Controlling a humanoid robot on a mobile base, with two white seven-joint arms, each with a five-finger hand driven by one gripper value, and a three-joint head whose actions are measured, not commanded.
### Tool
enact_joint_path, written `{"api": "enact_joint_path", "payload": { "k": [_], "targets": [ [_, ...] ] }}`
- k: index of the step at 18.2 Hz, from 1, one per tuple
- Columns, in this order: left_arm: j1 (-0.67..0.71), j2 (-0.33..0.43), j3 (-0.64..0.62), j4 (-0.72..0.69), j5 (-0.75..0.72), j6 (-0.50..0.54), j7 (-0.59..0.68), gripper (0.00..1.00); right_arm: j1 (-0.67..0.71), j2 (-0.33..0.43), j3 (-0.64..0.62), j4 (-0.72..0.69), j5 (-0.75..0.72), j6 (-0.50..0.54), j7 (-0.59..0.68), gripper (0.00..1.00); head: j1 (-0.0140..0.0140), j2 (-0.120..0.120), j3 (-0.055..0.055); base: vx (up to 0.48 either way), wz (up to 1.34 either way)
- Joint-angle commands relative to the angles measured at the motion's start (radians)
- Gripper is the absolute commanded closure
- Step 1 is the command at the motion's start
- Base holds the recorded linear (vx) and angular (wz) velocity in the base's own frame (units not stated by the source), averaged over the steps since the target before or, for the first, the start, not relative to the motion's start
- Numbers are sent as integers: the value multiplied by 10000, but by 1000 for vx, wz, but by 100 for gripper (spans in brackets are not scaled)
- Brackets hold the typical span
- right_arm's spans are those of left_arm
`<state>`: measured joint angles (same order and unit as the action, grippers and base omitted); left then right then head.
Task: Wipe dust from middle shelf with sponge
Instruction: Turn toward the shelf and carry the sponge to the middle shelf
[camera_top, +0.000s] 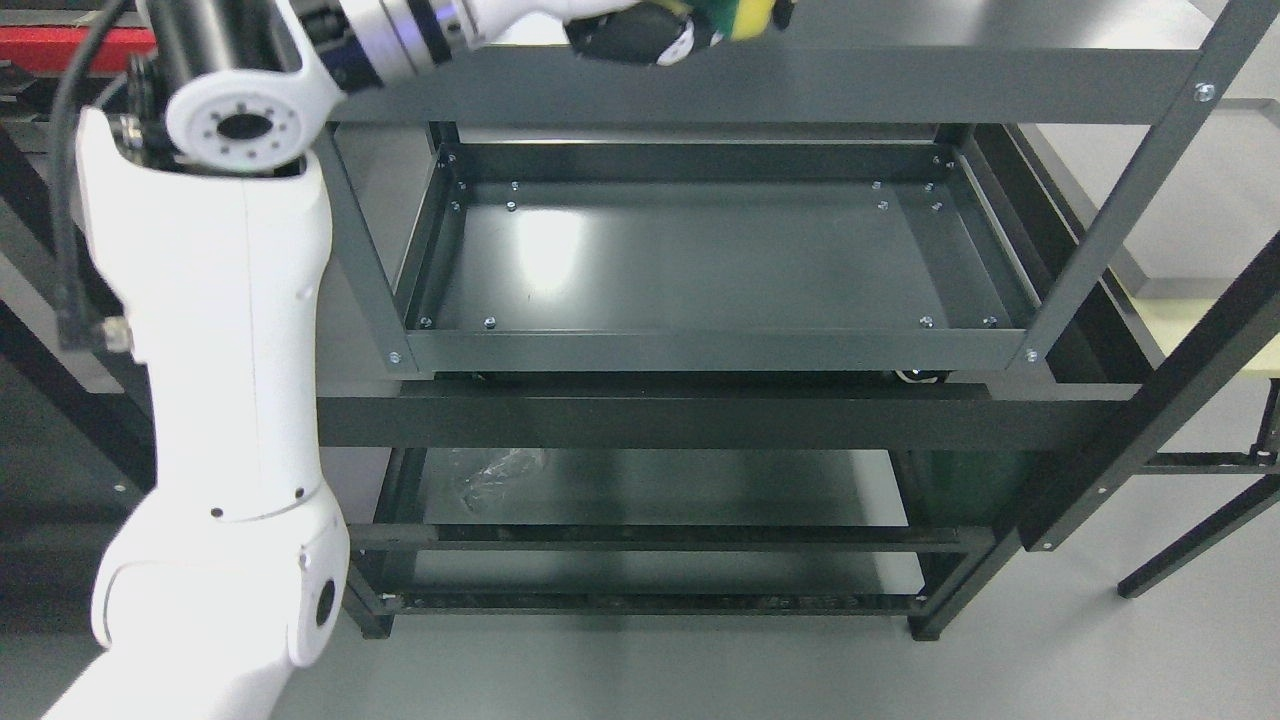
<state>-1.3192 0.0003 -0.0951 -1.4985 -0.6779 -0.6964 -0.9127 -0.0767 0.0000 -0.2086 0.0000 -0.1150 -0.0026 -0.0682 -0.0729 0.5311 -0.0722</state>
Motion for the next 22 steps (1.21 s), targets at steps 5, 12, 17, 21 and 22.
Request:
{"api": "enact_joint_path", "payload": {
  "k": [5,12,17,21,22],
  "targets": [
    [-2777,172,-6037,1992,15,168,1869,92,0,-175,0,-175,0,731,-39,0,0,0,0,-3,9],
    [-2165,172,-8391,3248,-1193,429,2270,92,0,-175,0,-175,0,731,-39,0,0,0,0,0,0],
    [-1505,172,-8238,3634,-1826,429,2255,92,0,-175,0,-175,0,731,-55,0,0,0,0,0,0],
    [-1274,172,-7519,3481,-1995,414,2163,92,0,-175,0,-175,0,731,-39,0,0,0,0,0,0],
    [-1289,172,-7122,3313,-1995,399,2056,92,0,-175,0,-175,0,731,-39,0,0,0,0,0,0]
  ]
}}
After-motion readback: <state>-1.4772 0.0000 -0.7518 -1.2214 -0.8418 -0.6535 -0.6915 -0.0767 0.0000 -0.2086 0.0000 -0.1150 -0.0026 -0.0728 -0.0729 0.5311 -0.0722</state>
